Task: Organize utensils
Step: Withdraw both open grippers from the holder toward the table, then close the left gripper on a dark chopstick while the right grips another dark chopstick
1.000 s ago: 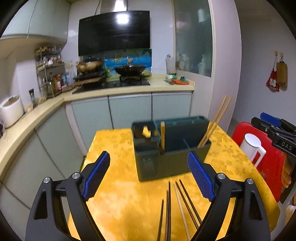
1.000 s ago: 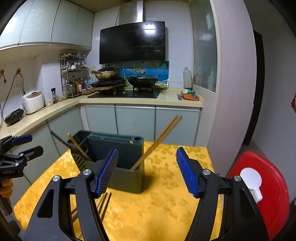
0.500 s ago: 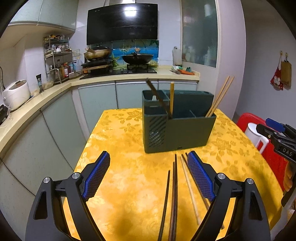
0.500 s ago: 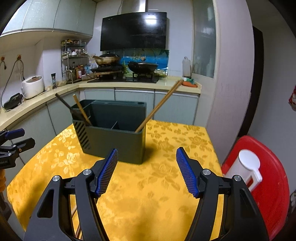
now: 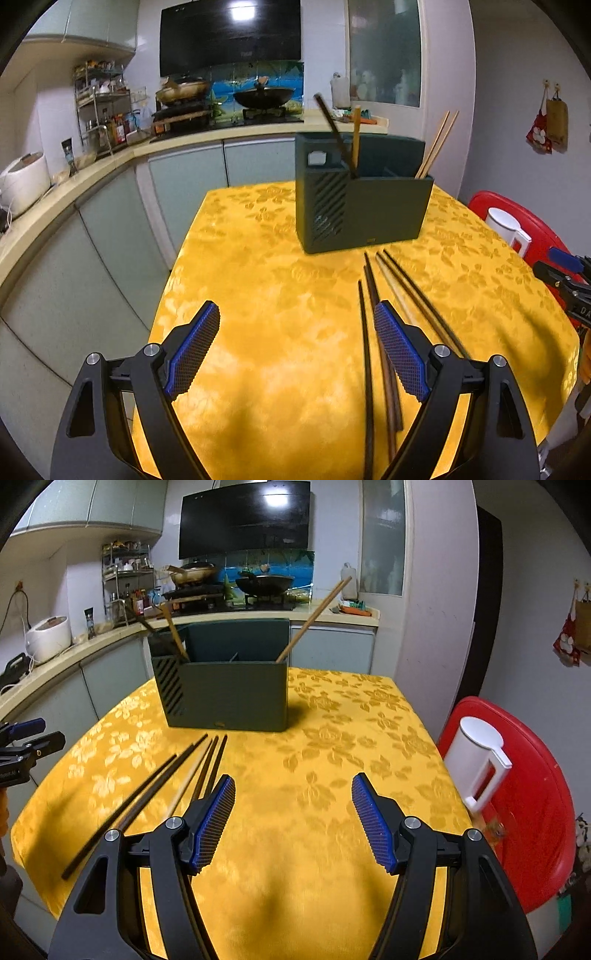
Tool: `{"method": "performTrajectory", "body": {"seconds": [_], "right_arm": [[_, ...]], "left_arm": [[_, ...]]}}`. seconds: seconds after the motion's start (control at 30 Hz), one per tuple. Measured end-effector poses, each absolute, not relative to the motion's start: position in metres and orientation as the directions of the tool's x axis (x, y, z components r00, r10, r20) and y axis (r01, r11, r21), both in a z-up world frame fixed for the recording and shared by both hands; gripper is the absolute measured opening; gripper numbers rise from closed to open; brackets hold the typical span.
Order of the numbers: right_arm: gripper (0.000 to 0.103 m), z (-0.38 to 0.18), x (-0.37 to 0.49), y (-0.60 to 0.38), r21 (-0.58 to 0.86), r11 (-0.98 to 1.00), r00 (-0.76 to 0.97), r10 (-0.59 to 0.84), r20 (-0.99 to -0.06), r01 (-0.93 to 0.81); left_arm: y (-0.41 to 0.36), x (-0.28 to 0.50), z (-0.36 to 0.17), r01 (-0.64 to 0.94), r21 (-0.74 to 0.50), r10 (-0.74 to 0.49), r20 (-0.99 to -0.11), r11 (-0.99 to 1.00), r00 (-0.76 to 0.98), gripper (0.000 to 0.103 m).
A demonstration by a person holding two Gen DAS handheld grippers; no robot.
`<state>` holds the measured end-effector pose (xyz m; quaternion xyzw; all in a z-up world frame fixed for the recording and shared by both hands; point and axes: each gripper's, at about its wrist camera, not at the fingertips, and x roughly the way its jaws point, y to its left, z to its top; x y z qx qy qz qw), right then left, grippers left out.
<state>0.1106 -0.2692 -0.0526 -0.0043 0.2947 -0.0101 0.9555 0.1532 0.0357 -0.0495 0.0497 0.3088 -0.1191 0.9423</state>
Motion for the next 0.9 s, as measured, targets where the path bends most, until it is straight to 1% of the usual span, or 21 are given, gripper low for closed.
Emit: {"method": "performTrajectory", "body": {"seconds": [0.17, 0.53, 0.8, 0.9], "right_arm": [[0.064, -0.065, 0.103, -0.266, -0.009, 1.000, 0.812, -0.006, -0.584, 0.001], [0.064, -0.105, 0.088, -0.232, -0.009, 0.993, 0.761, 0.085, -0.643, -0.119], [0.064, -0.124, 0.087, -0.218, -0.022, 0.989, 0.737, 0.097, -0.669, -0.149], [0.064, -0.130, 0.086, -0.215, -0.022, 0.987, 0.724, 0.100, -0.682, -0.157]], "left_arm": [[0.046, 0.135, -0.065, 0.239, 0.007, -0.184, -0.614, 0.971, 0.768, 0.083], [0.029, 0.086, -0.105, 0.313, 0.043, -0.202, -0.680, 0.949, 0.705, 0.082], [0.030, 0.080, -0.120, 0.309, 0.008, -0.215, -0.703, 0.951, 0.678, 0.082], [0.026, 0.080, -0.125, 0.318, 0.023, -0.208, -0.710, 0.948, 0.672, 0.082]]}}
